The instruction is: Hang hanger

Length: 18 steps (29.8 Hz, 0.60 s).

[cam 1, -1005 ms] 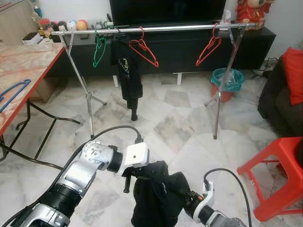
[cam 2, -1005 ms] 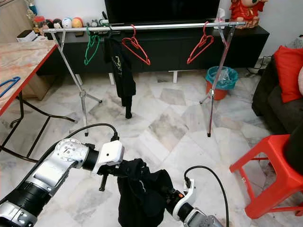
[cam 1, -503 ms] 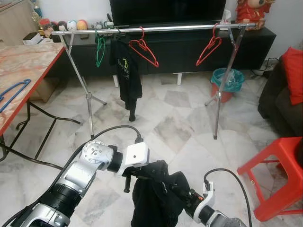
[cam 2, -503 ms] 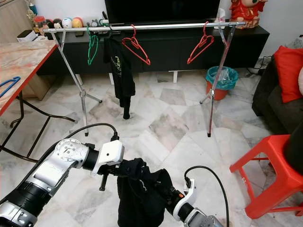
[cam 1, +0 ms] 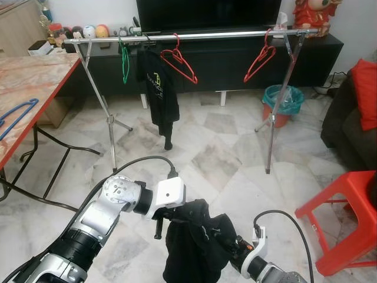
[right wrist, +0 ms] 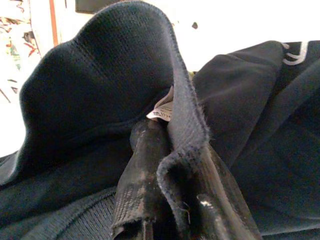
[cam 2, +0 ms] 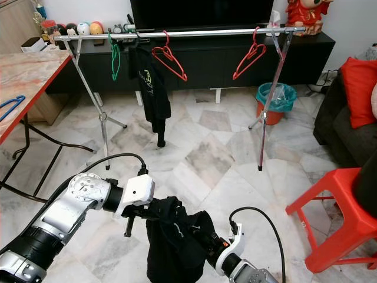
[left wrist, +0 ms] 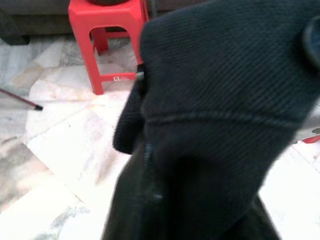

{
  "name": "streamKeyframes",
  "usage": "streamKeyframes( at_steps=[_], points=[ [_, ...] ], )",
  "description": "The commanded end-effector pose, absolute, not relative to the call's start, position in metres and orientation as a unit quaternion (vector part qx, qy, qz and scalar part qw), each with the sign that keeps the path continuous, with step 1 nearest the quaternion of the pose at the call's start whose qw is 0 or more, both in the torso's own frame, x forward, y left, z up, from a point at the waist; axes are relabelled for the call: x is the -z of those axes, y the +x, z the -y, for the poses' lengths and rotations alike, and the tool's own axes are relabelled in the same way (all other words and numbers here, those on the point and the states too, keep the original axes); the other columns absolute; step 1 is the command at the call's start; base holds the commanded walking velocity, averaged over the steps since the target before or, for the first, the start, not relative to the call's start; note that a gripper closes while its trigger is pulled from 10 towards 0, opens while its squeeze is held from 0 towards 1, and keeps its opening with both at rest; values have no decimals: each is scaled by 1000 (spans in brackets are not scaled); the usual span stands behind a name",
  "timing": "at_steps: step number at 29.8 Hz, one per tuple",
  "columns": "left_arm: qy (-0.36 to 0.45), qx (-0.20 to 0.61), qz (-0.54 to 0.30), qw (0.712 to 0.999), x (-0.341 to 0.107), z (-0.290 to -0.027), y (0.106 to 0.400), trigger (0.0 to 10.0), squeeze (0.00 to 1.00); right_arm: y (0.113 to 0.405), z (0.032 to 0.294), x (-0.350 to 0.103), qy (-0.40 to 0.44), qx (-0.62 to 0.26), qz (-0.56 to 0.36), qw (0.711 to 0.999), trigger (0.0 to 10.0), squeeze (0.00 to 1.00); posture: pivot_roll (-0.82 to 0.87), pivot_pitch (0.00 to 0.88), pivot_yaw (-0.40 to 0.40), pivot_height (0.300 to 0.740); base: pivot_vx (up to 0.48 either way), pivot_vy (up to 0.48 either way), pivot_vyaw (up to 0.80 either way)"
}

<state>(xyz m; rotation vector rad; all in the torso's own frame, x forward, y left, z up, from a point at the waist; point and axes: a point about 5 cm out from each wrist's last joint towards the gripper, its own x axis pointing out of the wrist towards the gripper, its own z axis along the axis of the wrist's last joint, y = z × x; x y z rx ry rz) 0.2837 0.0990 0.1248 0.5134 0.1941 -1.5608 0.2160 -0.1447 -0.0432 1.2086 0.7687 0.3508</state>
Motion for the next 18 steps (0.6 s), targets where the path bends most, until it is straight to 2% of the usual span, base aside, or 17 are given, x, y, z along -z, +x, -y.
streamKeyframes(
  at_steps=[1, 8, 14, 18],
  points=[
    [235, 695, -80, 675, -129, -99, 286, 10000, 1000, 218, 144, 42, 544, -161, -351, 745, 0, 0, -38, 0, 22, 740, 0, 0, 0],
    [235, 694, -104, 672, -119, -104, 285, 10000, 1000, 218, 146, 42, 536, -159, -354, 750, 0, 0, -40, 0, 19, 740, 0, 0, 0],
    [267, 682, -137, 667, -105, -113, 284, 10000, 1000, 217, 148, 43, 526, -159, -360, 754, 0, 0, -40, 0, 18, 740, 0, 0, 0],
    [278, 664, -149, 678, -100, -117, 287, 10000, 1000, 216, 151, 44, 477, -177, -382, 772, 0, 0, -42, 0, 13, 740, 0, 0, 0]
  ],
)
